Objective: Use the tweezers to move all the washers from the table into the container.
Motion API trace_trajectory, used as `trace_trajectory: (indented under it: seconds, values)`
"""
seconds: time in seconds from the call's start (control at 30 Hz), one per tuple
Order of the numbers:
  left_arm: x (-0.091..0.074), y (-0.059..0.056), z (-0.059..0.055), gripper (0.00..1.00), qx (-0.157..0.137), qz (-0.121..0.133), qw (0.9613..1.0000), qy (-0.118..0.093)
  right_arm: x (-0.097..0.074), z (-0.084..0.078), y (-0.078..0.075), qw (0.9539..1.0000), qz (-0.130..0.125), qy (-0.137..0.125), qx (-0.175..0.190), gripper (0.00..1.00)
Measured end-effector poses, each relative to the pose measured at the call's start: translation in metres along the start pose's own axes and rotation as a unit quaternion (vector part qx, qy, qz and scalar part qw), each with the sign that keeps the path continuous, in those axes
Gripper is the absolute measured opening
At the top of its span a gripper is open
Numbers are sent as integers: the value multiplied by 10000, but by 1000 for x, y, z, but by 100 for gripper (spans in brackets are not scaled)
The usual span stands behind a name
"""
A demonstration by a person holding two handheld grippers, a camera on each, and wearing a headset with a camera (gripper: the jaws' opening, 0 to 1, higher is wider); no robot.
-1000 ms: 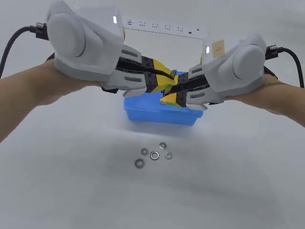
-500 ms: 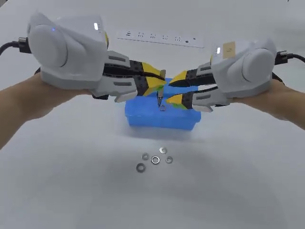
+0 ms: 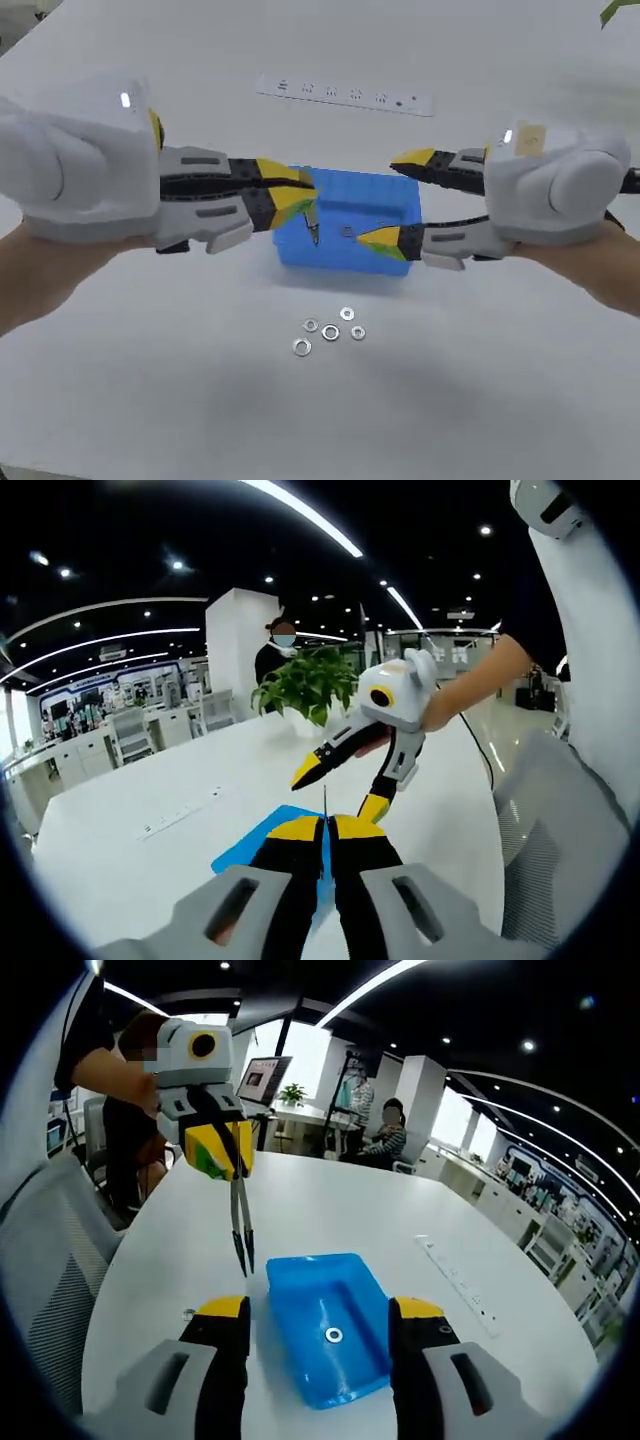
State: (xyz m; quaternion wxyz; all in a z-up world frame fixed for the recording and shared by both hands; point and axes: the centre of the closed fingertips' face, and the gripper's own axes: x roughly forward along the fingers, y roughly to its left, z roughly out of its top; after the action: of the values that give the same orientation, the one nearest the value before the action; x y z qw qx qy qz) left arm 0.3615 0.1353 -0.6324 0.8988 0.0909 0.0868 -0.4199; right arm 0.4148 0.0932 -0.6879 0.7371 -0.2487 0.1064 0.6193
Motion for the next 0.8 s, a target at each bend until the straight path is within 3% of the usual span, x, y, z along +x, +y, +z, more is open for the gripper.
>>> trace_trajectory:
  seconds: [0.2, 0.47, 0.67, 0.8]
  values:
    - [-10, -22, -9, 6, -112, -74, 9999, -76, -14, -8, 25, 9999, 147, -1, 72, 64]
    - [-10, -46, -25, 6, -140, -242, 9996, 72, -33, -29, 48, 9993, 272, 180, 199, 76]
    - [-9, -60, -36, 6, -100, -430, 9989, 168, -41, -44, 76, 9975, 606, 341, 152, 87]
    - [-9, -63, -43, 6, -107, -499, 9984, 229, -41, -53, 87, 9956, 752, 475, 283, 96]
